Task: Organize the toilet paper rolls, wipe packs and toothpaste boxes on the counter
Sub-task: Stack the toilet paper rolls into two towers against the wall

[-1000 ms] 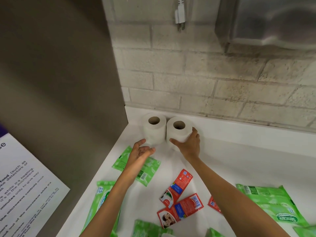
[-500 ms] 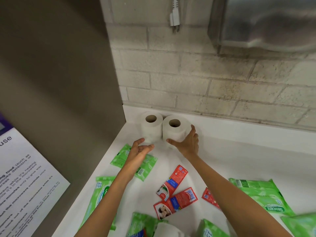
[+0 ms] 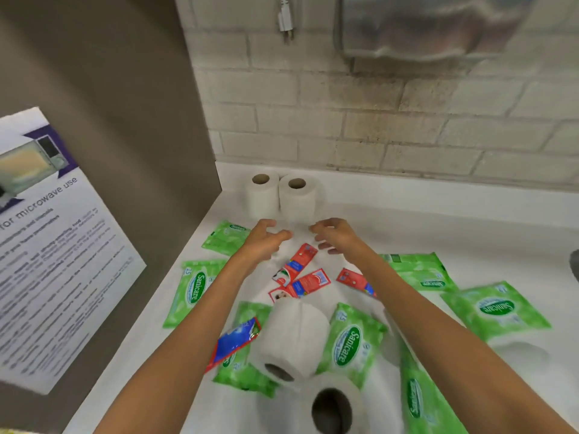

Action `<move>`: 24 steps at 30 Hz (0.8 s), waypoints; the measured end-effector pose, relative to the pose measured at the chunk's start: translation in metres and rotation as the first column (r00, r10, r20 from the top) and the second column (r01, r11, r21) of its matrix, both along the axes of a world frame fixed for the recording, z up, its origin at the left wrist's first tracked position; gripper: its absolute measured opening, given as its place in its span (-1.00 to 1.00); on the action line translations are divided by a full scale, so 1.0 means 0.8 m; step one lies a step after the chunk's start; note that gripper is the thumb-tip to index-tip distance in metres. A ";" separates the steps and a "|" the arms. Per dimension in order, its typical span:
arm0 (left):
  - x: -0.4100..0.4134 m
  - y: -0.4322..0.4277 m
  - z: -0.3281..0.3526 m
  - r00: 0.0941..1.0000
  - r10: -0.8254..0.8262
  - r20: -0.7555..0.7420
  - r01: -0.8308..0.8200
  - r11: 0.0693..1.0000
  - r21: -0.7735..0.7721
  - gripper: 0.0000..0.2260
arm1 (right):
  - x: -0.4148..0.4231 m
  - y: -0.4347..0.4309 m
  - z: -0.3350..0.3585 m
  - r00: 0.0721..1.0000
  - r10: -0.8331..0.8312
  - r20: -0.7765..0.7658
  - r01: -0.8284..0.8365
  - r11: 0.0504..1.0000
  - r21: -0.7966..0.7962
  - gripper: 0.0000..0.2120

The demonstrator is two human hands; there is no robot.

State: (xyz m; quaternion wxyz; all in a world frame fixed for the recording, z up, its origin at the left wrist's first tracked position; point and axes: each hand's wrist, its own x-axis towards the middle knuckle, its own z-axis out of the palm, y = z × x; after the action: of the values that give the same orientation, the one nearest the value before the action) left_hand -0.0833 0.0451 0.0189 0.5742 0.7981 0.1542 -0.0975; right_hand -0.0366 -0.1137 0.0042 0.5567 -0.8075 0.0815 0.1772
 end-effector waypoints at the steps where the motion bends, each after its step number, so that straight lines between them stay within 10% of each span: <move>1: -0.009 -0.003 0.001 1.000 -0.021 -0.022 0.022 0.999 0.031 -0.52 | -0.012 -0.003 0.002 0.999 0.034 -0.021 -0.035 0.999 -0.010 -0.64; 10: -0.099 -0.011 -0.001 0.926 -0.221 -0.306 0.299 0.924 0.239 -0.09 | -0.093 -0.038 -0.010 0.987 0.039 -0.154 -0.042 0.999 -0.018 -0.69; 17: -0.137 -0.025 -0.021 0.937 -0.241 -0.254 0.319 0.886 0.336 -0.59 | -0.120 -0.048 -0.014 0.981 0.015 -0.194 -0.020 1.000 -0.025 -0.60; 20: -0.141 -0.035 -0.030 0.928 -0.248 -0.277 0.346 0.847 0.403 -0.14 | -0.126 -0.050 -0.012 0.981 0.017 -0.194 -0.022 1.000 -0.020 -0.53; 24: -0.140 -0.045 -0.041 0.934 -0.230 -0.275 0.344 0.792 0.504 -0.03 | -0.131 -0.053 -0.011 0.981 0.015 -0.193 -0.014 1.000 0.009 -0.53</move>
State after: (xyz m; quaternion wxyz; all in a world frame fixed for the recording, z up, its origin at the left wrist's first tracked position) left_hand -0.1950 0.0094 -0.0140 0.2838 0.9280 0.1086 -0.2154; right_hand -0.1412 -0.1562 -0.0047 0.5479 -0.7849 0.1287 0.2591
